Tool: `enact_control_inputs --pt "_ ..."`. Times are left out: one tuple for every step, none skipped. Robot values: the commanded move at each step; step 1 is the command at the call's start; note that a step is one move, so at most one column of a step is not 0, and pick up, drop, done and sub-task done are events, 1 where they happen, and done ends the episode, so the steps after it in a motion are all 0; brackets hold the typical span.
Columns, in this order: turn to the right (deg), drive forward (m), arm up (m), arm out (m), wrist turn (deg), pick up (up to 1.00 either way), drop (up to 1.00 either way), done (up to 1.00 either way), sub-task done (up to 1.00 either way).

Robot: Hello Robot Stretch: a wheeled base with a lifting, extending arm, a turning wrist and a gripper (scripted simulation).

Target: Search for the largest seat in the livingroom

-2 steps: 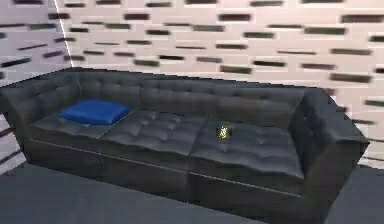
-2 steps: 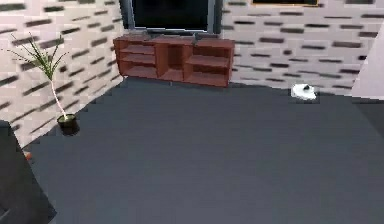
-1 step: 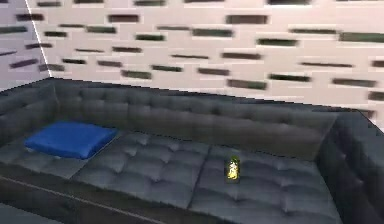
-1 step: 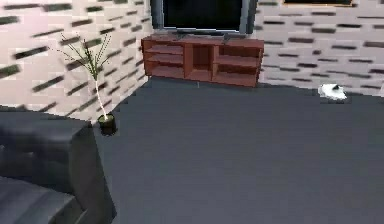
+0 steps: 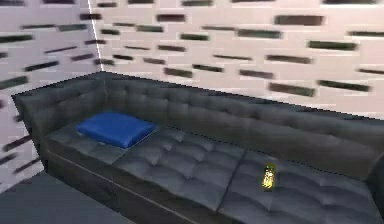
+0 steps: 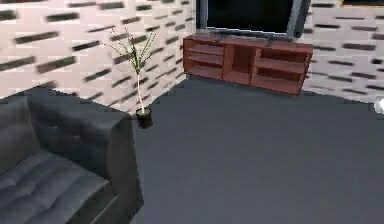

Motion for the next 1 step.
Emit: enact_control_inputs --pt "0.0 0.00 0.00 0.00 0.0 0.00 0.00 1.00 0.00"
